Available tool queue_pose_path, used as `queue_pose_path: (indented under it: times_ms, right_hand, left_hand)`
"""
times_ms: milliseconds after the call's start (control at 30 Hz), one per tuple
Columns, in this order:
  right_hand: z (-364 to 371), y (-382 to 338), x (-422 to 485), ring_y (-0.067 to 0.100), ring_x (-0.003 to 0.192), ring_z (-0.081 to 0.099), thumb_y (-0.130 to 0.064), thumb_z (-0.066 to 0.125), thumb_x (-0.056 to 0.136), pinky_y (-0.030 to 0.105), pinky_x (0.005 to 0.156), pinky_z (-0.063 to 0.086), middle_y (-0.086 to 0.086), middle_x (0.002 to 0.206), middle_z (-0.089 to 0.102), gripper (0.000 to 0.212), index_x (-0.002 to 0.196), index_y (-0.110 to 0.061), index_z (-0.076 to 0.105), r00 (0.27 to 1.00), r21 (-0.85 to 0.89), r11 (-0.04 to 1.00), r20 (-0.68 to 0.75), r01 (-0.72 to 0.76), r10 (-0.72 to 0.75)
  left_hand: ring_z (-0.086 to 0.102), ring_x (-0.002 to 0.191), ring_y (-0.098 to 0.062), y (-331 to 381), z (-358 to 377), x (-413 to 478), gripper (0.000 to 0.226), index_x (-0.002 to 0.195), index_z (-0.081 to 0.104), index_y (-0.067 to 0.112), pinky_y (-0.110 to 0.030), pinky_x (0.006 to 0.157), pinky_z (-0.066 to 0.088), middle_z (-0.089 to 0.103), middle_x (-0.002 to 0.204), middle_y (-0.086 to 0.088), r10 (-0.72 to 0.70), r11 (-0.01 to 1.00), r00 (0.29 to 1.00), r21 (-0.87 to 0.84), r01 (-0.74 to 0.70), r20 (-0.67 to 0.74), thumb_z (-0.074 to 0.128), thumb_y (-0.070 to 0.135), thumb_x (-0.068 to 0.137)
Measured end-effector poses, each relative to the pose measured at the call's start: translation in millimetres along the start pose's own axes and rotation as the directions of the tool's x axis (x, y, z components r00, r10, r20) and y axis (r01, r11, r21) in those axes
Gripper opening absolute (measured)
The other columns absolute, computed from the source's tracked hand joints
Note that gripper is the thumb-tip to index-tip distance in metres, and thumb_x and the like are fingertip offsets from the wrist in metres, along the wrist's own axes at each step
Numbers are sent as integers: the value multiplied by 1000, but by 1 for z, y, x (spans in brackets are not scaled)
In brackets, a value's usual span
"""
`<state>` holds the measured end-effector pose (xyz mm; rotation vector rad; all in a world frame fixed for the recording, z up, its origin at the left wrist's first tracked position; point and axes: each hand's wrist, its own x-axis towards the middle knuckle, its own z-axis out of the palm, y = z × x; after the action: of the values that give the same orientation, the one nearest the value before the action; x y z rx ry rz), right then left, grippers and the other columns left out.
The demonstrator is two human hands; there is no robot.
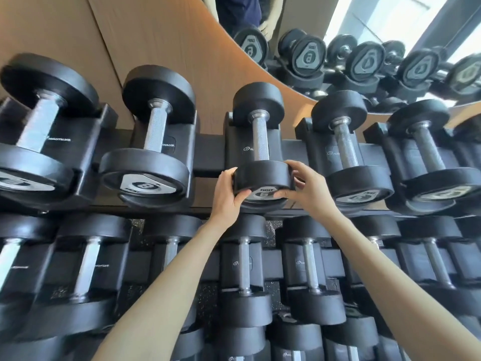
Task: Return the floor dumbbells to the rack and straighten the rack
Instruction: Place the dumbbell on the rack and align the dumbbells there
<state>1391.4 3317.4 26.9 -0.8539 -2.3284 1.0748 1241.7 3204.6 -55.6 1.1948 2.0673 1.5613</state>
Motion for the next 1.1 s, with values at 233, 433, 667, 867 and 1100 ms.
queue_pose_path:
  times_ms: [233,433,667,867,1100]
  right_hand:
    - [8,1,-2,25,107,56,-15,84,62,43,95,47,-2,111,56,68,122,-16,51,1000,-55,998,0,-8,8]
    - [5,-5,-7,29,117,51,-16,79,70,39,99,41,8,125,55,71,131,-15,44,999,-128,991,12,-47,49]
    - [8,-32,-19,27,131,37,-30,71,80,37,104,34,8,149,26,83,145,-12,23,995,-351,934,92,57,-27]
    - [12,-67,-46,35,128,41,-28,63,86,48,108,35,17,142,39,61,137,-5,38,913,-521,784,-23,337,-407]
    - [45,-72,-80,34,128,43,-40,47,88,52,108,32,17,133,50,61,135,-2,41,870,-569,678,152,466,-470]
  left_hand:
    - [40,115,-13,1,-19,-1,50,133,38,8,-25,95,31,46,128,-6,-46,999,987,16,44,153,61,18,90]
    - [37,114,-7,20,-21,-8,58,139,35,10,-18,96,28,42,127,2,-97,995,989,42,92,114,60,29,91]
    - [32,134,-24,41,-90,-36,43,132,51,10,-44,111,29,47,139,-7,211,785,960,553,-279,185,60,16,90]
    - [38,132,-27,66,-145,-86,46,129,54,11,-44,111,29,51,137,-9,338,499,929,809,-310,148,62,18,84]
    - [36,134,-29,45,-185,-148,61,140,41,12,-46,113,26,43,144,-12,109,405,994,912,-73,31,60,31,86]
